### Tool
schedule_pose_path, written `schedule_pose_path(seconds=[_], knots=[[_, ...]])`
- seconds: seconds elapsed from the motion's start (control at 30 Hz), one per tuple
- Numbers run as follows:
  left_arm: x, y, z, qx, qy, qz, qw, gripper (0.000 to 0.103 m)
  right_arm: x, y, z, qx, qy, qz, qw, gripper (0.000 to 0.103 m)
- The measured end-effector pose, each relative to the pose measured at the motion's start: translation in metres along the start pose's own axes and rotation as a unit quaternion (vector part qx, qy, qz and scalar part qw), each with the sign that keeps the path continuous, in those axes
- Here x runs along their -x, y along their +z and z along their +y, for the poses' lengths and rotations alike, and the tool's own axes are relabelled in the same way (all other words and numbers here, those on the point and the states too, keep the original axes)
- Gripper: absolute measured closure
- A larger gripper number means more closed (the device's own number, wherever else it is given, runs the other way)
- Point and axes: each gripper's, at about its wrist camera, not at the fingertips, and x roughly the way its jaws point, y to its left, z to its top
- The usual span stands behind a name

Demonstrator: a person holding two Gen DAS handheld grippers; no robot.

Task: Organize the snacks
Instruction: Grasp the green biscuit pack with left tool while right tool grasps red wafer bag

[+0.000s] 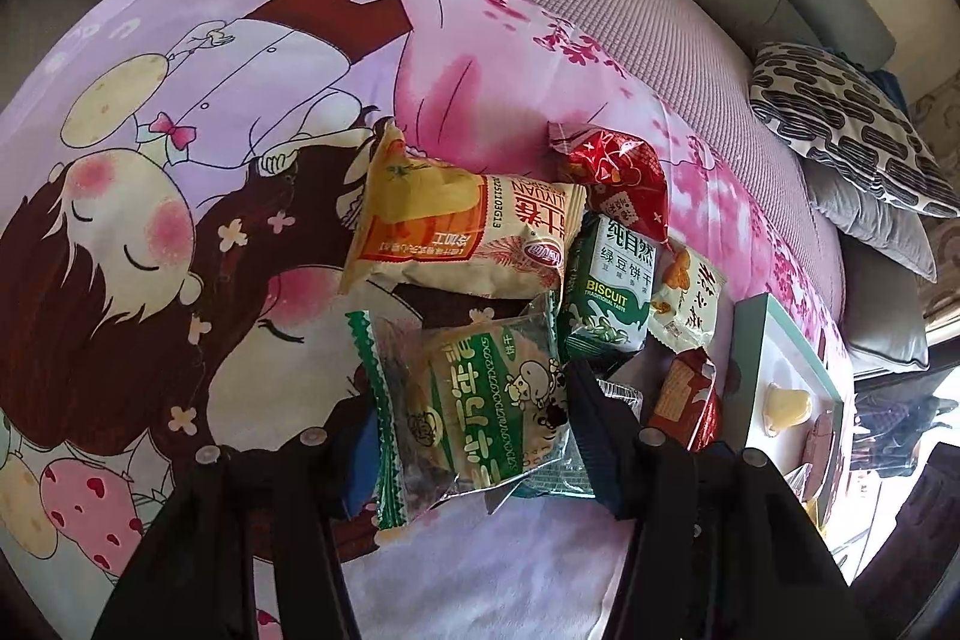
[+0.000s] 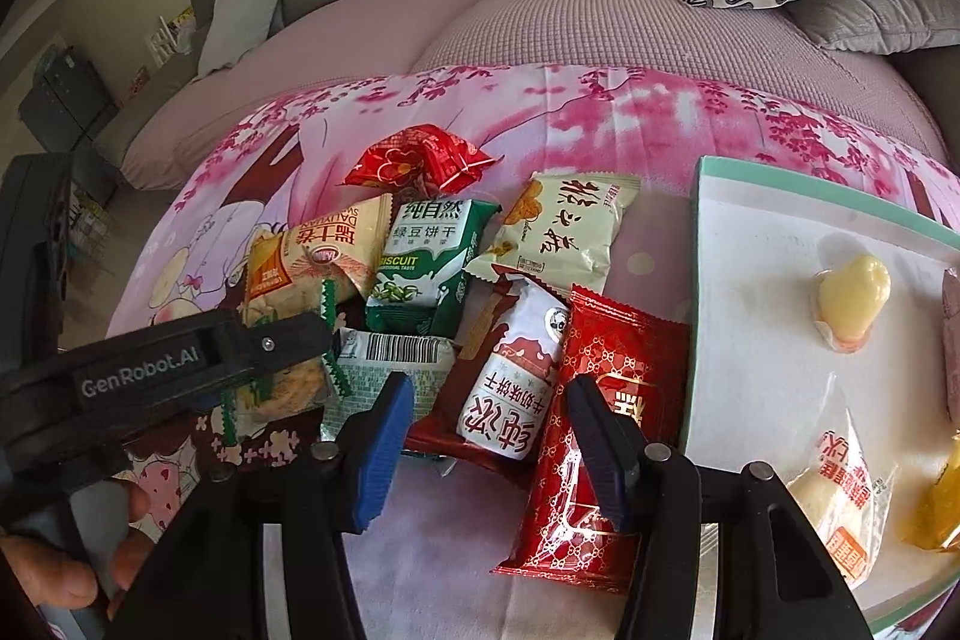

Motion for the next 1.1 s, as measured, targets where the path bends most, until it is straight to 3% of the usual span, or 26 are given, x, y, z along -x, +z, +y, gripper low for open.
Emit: schedule_pose_path(seconds=[0.4, 0.63, 1.1], knots=[[-0.008, 0.000, 0.004, 0.010, 0.001, 0.014, 0.9999, 0.046, -0.014, -0.002, 0.005, 0.018, -0.041, 0.000, 0.999, 0.047], [-0.014, -0.002, 0.001, 0.005, 0.008, 0.024, 0.9997, 0.045, -0.011, -0.002, 0.002, 0.000, -0.017, 0.001, 1.000, 0.063], [-0.021, -0.003, 0.006, 0.026, 0.006, 0.022, 0.9994, 0.045, 0.003, 0.001, -0.011, -0.032, 0.004, -0.002, 0.999, 0.073]])
